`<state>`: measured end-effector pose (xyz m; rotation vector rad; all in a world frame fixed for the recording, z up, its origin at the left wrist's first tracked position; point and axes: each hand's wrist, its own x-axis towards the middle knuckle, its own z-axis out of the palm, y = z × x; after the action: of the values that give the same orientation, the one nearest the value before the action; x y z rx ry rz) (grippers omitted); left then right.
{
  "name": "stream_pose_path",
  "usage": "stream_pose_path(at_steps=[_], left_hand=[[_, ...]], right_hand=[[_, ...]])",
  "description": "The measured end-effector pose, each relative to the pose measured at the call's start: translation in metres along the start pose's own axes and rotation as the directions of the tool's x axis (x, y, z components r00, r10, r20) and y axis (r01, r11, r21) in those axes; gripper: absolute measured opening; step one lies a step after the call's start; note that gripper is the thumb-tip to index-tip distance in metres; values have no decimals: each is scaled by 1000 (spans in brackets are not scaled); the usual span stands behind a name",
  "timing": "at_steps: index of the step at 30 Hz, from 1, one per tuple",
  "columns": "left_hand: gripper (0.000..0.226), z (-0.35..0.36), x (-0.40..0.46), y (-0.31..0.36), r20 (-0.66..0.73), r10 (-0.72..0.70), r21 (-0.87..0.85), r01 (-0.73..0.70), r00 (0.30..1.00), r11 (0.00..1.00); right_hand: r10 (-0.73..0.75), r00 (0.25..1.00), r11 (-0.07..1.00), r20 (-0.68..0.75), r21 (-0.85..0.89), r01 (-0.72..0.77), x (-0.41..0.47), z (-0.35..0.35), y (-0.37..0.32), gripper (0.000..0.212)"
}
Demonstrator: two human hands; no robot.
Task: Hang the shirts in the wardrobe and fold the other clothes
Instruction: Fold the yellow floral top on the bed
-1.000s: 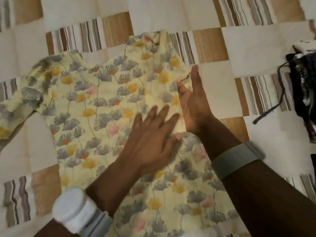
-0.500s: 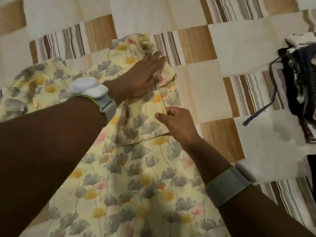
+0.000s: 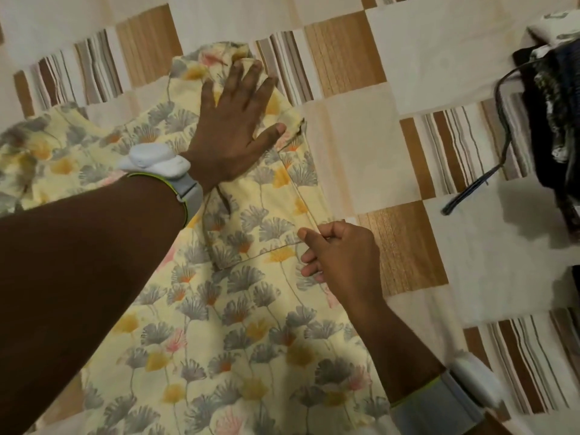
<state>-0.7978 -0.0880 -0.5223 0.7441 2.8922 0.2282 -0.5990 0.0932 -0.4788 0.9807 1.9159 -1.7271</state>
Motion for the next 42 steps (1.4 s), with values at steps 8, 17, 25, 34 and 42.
stream_pose_path(at_steps=[8,17,25,34,42], left_hand=[[76,-14,2,8,-48,-21,69,24,999,997],[108,-29,29,57,46,-651,-174,648,757,742],[29,-42,40,31,279,-625,-597,642,729,482],[27,-52,-47,-66,513,-541,-847,293,667,-443],[48,-25,-78,-85,362,-645,-921,365,673,-136]], right_hand=[[-423,879,707,-221,-688,167,-14,-3,13,48],[-288,924,720,-252,-693,36,-22,6,5,87],[-330,938,681,-106,-715,159,-11,41,-27,48],[-743,644,267,183,-801,536,-56,101,-8,43],[-508,797,259,327,-825,503,-81,110,31,31]])
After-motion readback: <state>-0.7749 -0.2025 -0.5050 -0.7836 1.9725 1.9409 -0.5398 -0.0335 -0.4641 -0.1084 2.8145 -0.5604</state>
